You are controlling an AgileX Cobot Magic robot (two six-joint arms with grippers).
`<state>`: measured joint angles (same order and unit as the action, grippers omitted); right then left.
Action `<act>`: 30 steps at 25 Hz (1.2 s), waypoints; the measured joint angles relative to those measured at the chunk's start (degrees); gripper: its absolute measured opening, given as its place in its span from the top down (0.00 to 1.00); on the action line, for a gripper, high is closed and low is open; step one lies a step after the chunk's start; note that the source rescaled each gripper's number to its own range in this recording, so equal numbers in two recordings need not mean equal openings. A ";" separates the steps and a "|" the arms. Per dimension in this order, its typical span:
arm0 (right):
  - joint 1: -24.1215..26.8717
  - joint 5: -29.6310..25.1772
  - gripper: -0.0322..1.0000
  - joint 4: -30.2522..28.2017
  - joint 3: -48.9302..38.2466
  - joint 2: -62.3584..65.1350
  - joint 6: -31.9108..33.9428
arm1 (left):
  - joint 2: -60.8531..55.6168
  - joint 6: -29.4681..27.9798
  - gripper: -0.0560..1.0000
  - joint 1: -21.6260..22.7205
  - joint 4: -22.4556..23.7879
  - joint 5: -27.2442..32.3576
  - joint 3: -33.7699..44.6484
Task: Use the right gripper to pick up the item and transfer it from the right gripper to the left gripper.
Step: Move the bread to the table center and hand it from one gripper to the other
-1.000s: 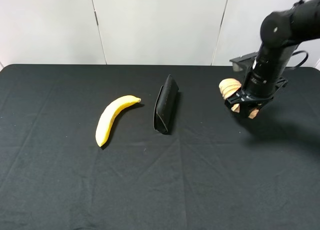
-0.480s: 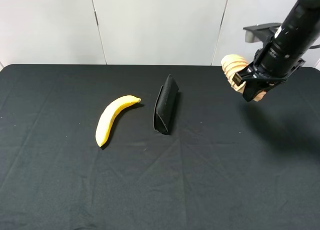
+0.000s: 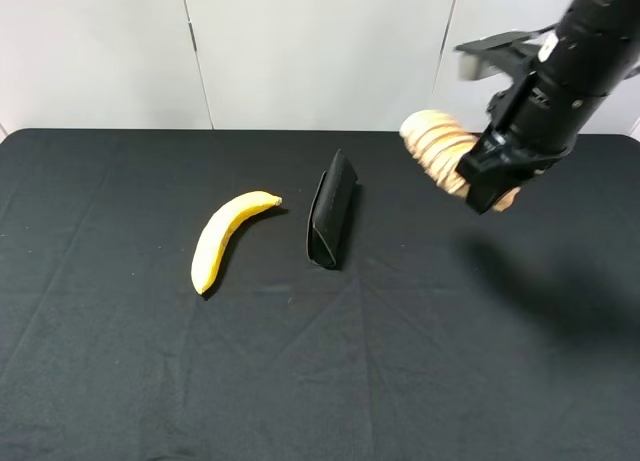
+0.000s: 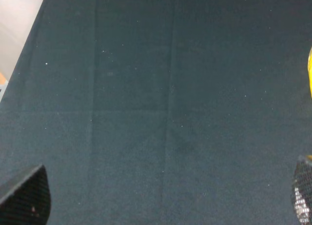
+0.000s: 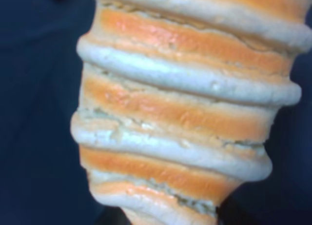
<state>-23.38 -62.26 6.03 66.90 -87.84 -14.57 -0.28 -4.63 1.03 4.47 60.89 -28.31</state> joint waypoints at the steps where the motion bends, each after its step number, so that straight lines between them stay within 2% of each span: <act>1: -1.45 -0.77 0.93 -0.57 0.00 0.00 -0.22 | 0.00 0.00 0.01 0.00 0.00 0.00 0.00; 10: -16.74 -5.36 0.93 -4.43 0.00 0.00 -4.94 | 0.00 0.00 0.01 0.00 0.00 0.00 0.00; 16: -23.67 -5.54 0.93 -5.13 0.00 0.00 -9.61 | 0.00 0.00 0.01 0.00 0.00 0.00 0.00; 21: -25.30 -5.86 0.94 -6.03 0.35 0.00 -11.02 | 0.00 0.00 0.01 0.00 0.00 0.00 0.00; 26: -25.60 -7.30 0.95 -6.03 5.37 0.00 -11.21 | 0.00 0.00 0.01 0.00 -0.29 -0.22 -0.07; 30: -25.60 -7.30 0.95 -5.51 9.59 0.02 -11.21 | 0.00 0.00 0.01 0.00 -4.47 -2.38 -2.11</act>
<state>-48.97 -69.56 0.52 76.49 -87.82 -25.78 -0.28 -4.63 1.03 0.00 58.52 -30.42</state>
